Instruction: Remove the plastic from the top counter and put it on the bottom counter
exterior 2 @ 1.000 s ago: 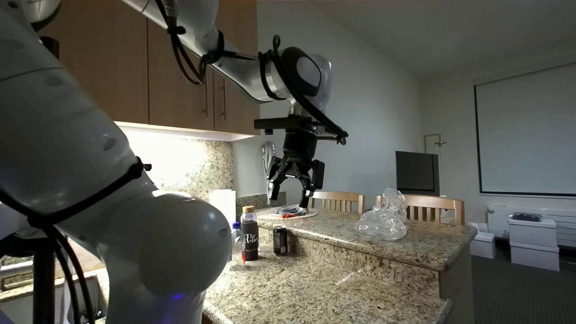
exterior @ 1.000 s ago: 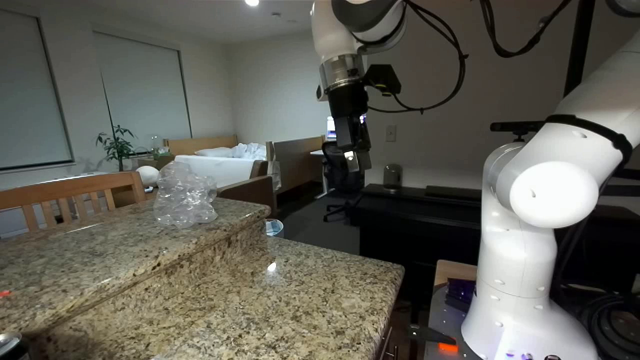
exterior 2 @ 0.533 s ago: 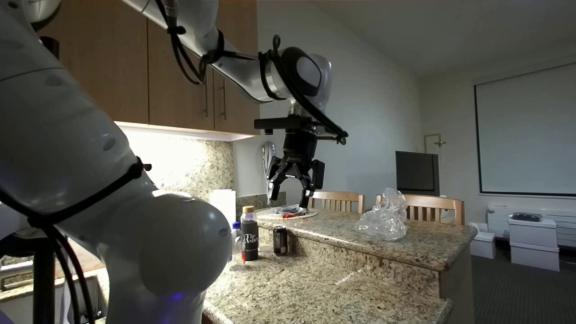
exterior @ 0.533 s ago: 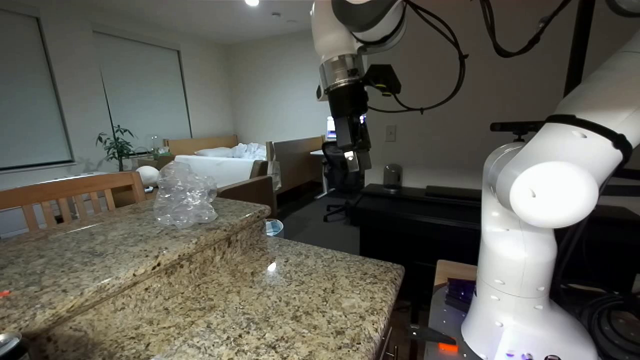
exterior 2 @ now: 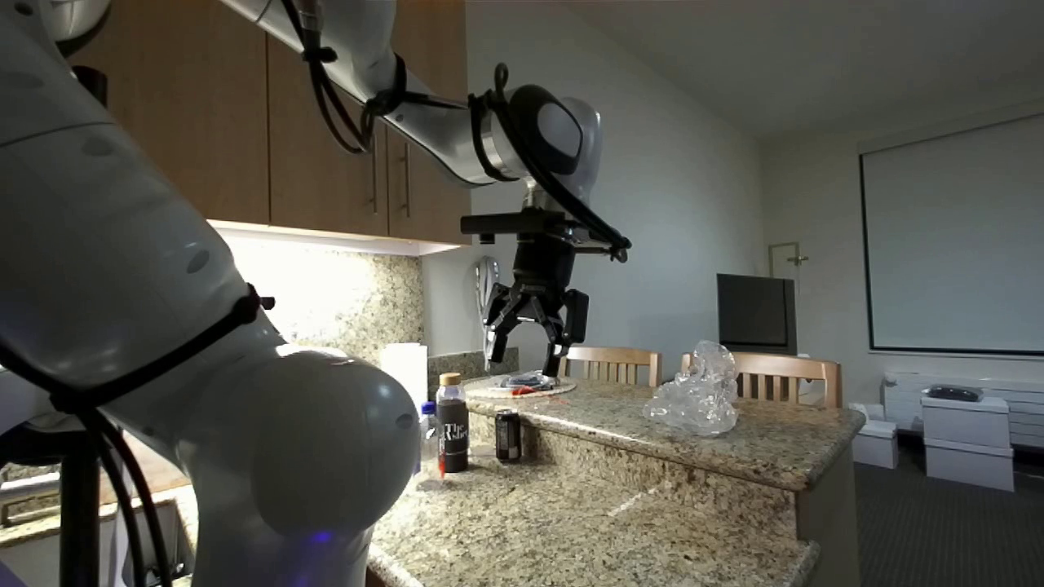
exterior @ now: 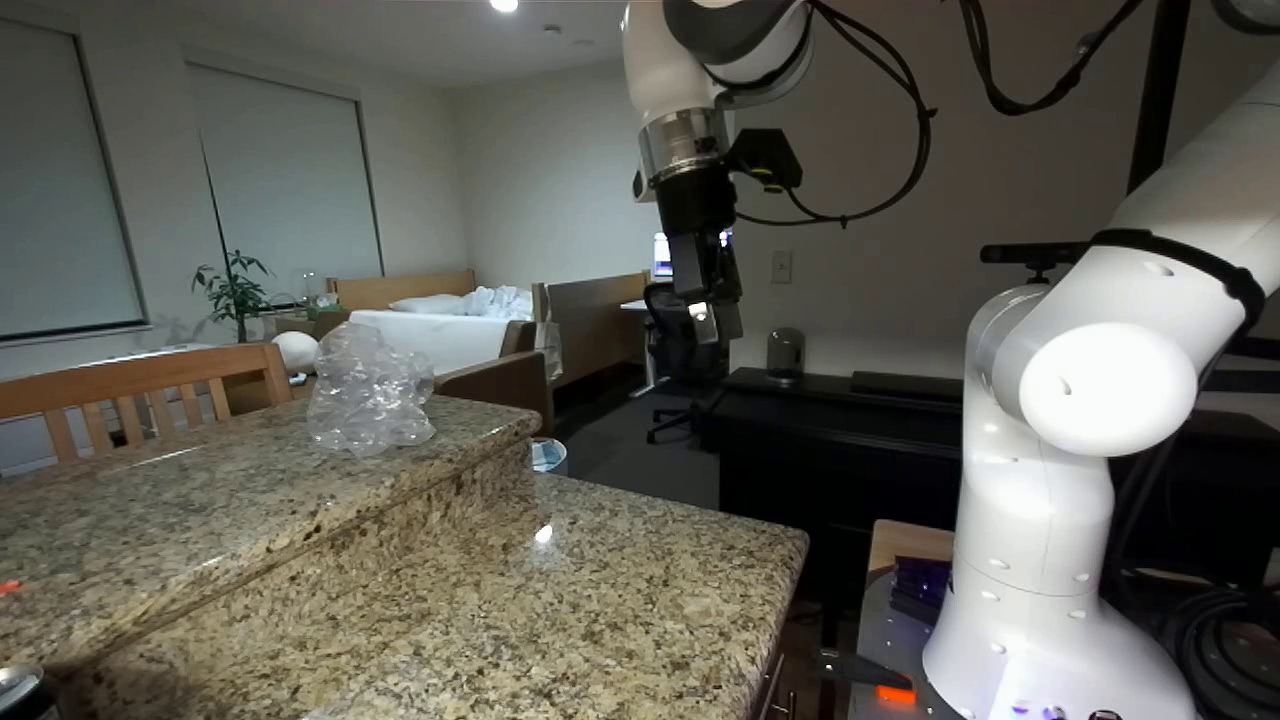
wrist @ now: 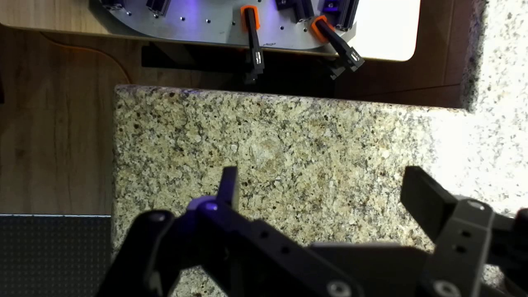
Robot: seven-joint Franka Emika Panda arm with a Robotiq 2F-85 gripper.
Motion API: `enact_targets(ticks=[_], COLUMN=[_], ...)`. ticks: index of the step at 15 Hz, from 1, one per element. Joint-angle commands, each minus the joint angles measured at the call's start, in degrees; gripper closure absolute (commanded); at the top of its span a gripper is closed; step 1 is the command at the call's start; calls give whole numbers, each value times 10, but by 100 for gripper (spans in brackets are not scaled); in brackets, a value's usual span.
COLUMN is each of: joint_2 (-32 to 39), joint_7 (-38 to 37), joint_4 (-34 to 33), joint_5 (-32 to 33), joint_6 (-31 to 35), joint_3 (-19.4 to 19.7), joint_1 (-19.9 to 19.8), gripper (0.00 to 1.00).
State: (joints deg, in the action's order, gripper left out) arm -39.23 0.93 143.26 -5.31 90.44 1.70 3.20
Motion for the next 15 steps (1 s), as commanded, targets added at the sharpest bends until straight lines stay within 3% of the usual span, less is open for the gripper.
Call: enact_targets(ticks=[1, 10, 13, 15], joint_2=[1, 1, 18, 38], joint_7=[4, 4, 0, 0], joint_4=[-1, -1, 10, 19], joint_5=[-3, -3, -5, -7], joint_6=[-1, -1, 60, 140], joint_3=[-7, -7, -7, -7], joint_1=[-9, -9, -13, -15], gripper=[0, 0, 0, 0])
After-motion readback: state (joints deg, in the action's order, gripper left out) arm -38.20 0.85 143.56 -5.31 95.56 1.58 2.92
